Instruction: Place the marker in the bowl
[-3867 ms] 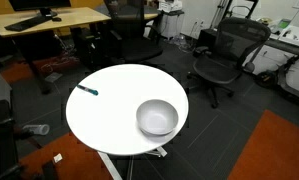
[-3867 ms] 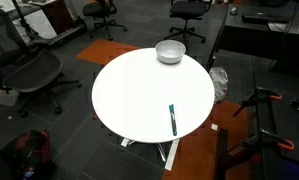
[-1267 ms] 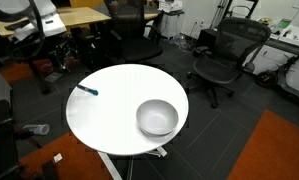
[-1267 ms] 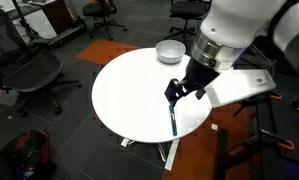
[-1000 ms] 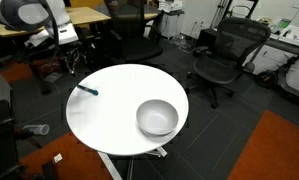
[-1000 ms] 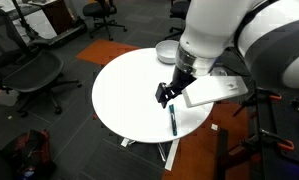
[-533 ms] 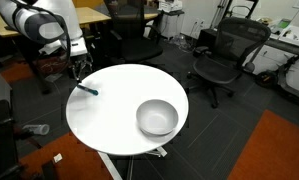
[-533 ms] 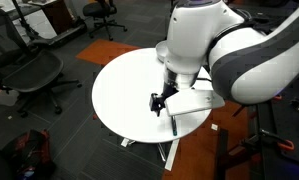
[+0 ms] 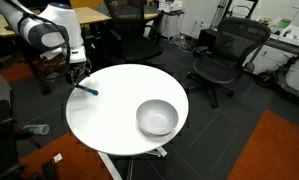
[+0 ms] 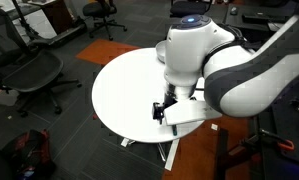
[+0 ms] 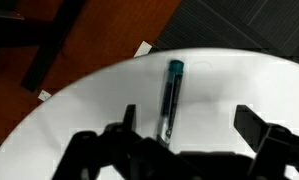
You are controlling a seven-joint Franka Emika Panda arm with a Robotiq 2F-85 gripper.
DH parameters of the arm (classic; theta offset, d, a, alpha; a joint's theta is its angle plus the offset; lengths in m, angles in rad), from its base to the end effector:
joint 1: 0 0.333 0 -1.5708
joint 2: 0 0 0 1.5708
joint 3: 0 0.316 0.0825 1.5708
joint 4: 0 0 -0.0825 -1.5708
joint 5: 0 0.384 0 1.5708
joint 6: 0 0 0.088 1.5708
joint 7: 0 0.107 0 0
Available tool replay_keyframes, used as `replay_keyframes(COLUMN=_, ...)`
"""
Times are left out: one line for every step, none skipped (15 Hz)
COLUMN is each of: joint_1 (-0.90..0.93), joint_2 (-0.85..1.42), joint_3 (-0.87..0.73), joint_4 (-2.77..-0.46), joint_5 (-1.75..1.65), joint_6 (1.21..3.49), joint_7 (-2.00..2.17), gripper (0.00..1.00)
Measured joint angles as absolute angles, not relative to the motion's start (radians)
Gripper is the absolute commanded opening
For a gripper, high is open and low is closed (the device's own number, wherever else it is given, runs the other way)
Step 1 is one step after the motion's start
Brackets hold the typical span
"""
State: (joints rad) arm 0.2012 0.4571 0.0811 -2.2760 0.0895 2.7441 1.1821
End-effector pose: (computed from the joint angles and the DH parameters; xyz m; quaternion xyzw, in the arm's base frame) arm 0.5104 0.1464 0.1551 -0.8792 0.4750 0.0195 0.0300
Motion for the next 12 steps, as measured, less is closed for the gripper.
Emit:
replay_keyframes(joint_1=0.203, joint_2=0.462, joint_3=0.074, joint_4=-2.276, joint_5=0.091, joint_6=2.744, joint_7=1.182, gripper=1.00)
replay_keyframes(joint_1=0.206, joint_2=0.466, joint_3=0.066, joint_4=-2.276, joint_5=0.092, joint_6=2.744, joint_7=1.182, gripper=1.00)
replay_keyframes(joint_1=0.209, joint_2=0.470, joint_3=0.058, joint_4=-2.276, joint_5=0.092, joint_6=2.745, joint_7=1.182, gripper=1.00)
replay_keyframes(joint_1=0.212, joint_2=0.473, joint_3=0.051, joint_4=-2.276, joint_5=0.092, joint_6=2.745, joint_7=1.182, gripper=1.00)
replay_keyframes(joint_1=0.214, joint_2=0.476, joint_3=0.045, joint_4=-2.276, joint_5=0.092, joint_6=2.746, joint_7=1.182, gripper=1.00)
replay_keyframes(joint_1=0.218, joint_2=0.479, joint_3=0.039, joint_4=-2.275, joint_5=0.092, joint_6=2.747, joint_7=1.182, gripper=0.89)
replay_keyframes(joint_1=0.221, joint_2=0.482, joint_3=0.035, joint_4=-2.274, joint_5=0.092, joint_6=2.748, joint_7=1.182, gripper=0.72)
replay_keyframes(joint_1=0.223, joint_2=0.484, joint_3=0.032, joint_4=-2.273, joint_5=0.092, joint_6=2.748, joint_7=1.182, gripper=0.66)
replay_keyframes(joint_1=0.225, joint_2=0.487, joint_3=0.029, joint_4=-2.272, joint_5=0.092, joint_6=2.748, joint_7=1.182, gripper=0.56)
replay_keyframes(joint_1=0.228, joint_2=0.489, joint_3=0.025, joint_4=-2.271, joint_5=0.092, joint_6=2.748, joint_7=1.182, gripper=0.50)
replay_keyframes(joint_1=0.230, joint_2=0.492, joint_3=0.023, joint_4=-2.269, joint_5=0.092, joint_6=2.748, joint_7=1.182, gripper=0.43)
replay_keyframes(joint_1=0.232, joint_2=0.495, joint_3=0.021, joint_4=-2.268, joint_5=0.092, joint_6=2.748, joint_7=1.182, gripper=0.34)
